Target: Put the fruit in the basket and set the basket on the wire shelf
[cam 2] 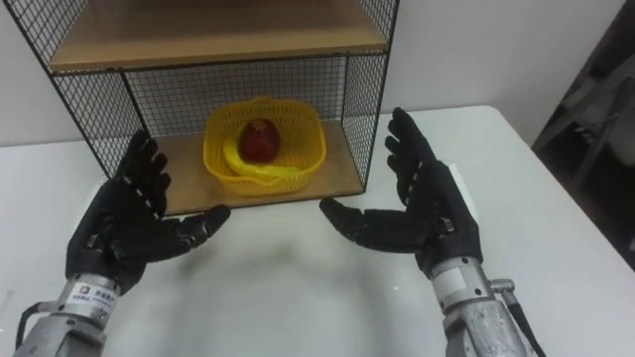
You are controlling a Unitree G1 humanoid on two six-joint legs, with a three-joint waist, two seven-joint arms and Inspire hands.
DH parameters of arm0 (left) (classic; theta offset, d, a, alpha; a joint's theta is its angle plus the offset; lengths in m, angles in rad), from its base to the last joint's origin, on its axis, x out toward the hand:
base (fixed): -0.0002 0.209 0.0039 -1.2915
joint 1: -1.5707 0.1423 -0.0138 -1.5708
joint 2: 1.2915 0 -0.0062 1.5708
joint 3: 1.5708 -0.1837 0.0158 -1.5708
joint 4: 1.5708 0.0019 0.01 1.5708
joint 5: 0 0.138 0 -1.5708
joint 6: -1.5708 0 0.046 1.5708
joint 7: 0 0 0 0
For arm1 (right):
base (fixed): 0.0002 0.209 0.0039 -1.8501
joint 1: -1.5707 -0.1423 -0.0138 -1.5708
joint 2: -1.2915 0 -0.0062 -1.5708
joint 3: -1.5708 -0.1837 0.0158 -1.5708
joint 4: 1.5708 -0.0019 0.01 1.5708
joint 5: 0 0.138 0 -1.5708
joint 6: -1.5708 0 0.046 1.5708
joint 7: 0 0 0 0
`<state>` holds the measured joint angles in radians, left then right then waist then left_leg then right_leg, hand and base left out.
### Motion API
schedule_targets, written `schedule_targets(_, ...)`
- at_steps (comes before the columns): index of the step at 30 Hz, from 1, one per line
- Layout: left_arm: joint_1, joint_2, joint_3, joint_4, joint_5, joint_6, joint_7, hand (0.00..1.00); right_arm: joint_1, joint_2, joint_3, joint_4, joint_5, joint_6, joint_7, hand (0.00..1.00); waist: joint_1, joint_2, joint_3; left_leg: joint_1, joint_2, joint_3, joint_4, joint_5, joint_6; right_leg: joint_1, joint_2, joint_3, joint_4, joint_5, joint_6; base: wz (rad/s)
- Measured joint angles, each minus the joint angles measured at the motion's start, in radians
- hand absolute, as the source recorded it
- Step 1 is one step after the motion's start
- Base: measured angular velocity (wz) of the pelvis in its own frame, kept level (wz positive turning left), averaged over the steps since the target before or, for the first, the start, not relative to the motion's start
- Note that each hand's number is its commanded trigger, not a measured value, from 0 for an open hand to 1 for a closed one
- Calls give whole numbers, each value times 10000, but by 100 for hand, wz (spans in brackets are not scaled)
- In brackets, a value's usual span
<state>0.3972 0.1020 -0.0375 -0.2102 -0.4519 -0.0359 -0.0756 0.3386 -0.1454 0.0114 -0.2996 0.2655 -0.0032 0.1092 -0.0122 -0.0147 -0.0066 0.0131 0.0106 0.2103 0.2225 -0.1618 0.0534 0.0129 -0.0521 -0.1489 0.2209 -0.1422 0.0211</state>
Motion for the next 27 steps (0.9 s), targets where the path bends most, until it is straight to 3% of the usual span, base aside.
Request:
schedule_targets(4, 518, 9, 316, 3, -158, -185, 12, 0, 309, 6, -263, -2, 3, -233, 17, 0, 180, 68, 45, -112, -3, 1, -18, 12, -15, -147, 5, 7, 7, 10, -12, 1)
schedule_targets(7, 649, 7, 639, 14, -124, -573, 176, 0, 370, 0, -460, -1, -106, -444, -128, 0, 295, 88, 49, -238, -11, -54, -21, 27, -26, -226, 6, -40, 4, 14, -19, 5)
schedule_targets(12, 653, -76, 1122, -35, -63, -1302, 939, 0, 711, 40, -641, 1, -377, -1164, -349, 0, 428, 82, 37, -389, -47, -233, -18, 63, -28, -285, -13, -196, -17, -1, -32, 11)
schedule_targets(16, 657, -94, 1756, -289, 233, -1639, 1969, 0, 871, 36, -986, 1, -345, -1224, -805, 0, 496, 70, 37, -408, -65, -347, -16, 78, -39, -221, -21, -320, -67, 11, -59, 8)
schedule_targets(18, 646, -102, 2570, -811, 736, -1819, 2729, 0, 1091, 33, -1581, -1, -403, -1570, -1271, 0, 506, 86, 35, -414, -75, -514, -8, 97, -47, -45, -4, -493, -305, 77, -48, 19)
schedule_targets(22, 465, -9, 4282, -1873, 984, -2241, 4283, 0, 1345, -34, -2595, -195, -538, -1755, -2274, 0, 785, 216, -5, -430, -64, -494, -7, 99, -50, -66, 13, -467, -344, 88, -30, 1)
schedule_targets(23, 315, 71, 4901, -2143, 1044, -2499, 4827, 0, 1323, -104, -2963, -307, -671, -1789, -2649, 0, 865, 238, -21, -432, -72, -502, -9, 99, -50, -73, 5, -468, -329, 84, -23, 0)
schedule_targets(24, 139, 268, 5555, -2240, 1143, -2769, 5360, 0, 1224, -256, -3372, -347, -803, -1872, -3034, 0, 969, 300, -26, -426, -73, -499, -12, 99, -49, -79, 3, -454, -323, 79, -16, 0)
schedule_targets(25, 59, 424, 5934, -2218, 1179, -2820, 5603, 0, 1156, -402, -3582, -343, -796, -1887, -3224, 0, 1001, 333, -25, -422, -77, -499, -11, 99, -49, -81, -2, -455, -312, 73, -9, 0)
schedule_targets(27, -39, 1091, 7615, -2206, 1064, -2869, 6648, 0, 969, -1148, -4832, -341, -679, -1902, -3937, 0, 989, 400, 0, -447, -81, -500, -23, 99, -49, -126, -16, -466, -302, 59, 3, 0)
